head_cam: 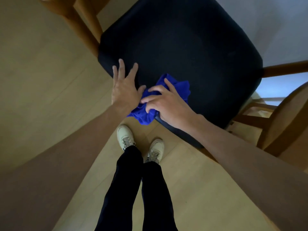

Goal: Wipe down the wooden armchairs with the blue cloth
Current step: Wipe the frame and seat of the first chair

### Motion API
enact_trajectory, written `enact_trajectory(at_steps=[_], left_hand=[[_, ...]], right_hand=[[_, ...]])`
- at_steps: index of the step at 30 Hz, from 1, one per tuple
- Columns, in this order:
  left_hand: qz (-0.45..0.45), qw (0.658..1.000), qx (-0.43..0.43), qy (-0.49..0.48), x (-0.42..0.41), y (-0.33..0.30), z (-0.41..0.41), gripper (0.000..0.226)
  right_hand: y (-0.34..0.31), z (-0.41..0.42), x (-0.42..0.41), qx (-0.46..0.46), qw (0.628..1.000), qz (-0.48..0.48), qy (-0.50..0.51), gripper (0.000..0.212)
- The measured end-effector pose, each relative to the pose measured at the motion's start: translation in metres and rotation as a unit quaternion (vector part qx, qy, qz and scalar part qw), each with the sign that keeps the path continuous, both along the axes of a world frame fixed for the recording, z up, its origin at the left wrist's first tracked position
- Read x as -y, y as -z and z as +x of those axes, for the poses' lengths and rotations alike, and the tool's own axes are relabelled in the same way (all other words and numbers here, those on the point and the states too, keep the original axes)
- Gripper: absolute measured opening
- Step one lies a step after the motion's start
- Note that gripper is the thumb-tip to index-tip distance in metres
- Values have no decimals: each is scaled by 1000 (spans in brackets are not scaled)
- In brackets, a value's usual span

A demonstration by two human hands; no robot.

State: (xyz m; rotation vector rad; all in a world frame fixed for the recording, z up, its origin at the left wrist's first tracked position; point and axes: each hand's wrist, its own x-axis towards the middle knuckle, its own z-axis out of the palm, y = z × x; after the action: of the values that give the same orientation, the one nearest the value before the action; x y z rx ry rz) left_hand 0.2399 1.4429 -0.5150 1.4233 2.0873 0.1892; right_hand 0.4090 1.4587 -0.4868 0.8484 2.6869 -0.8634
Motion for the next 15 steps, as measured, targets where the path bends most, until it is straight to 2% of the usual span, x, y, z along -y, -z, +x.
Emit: enact_trajectory(at_steps=[2, 5, 9, 12, 15], left_hand=[[-5, 1000, -3, -4, -3, 3, -2, 74], [-1, 1000, -4, -2, -7, 4, -2, 77], [-23, 999, -22, 6, -6, 3, 0, 78], [-19, 999, -27, 7, -4, -1, 3, 77], [-11, 999, -34, 15, -3, -3, 3, 76]], right_hand=[[5, 0, 2, 5, 1000, -5, 27, 23], [4, 40, 19, 16, 1000, -11, 15, 28], [-12, 102, 37, 143, 985, -69, -61, 30], [-19, 82, 27, 206, 968, -131, -66, 25], [-27, 56, -2, 119, 986, -88, -72, 34]])
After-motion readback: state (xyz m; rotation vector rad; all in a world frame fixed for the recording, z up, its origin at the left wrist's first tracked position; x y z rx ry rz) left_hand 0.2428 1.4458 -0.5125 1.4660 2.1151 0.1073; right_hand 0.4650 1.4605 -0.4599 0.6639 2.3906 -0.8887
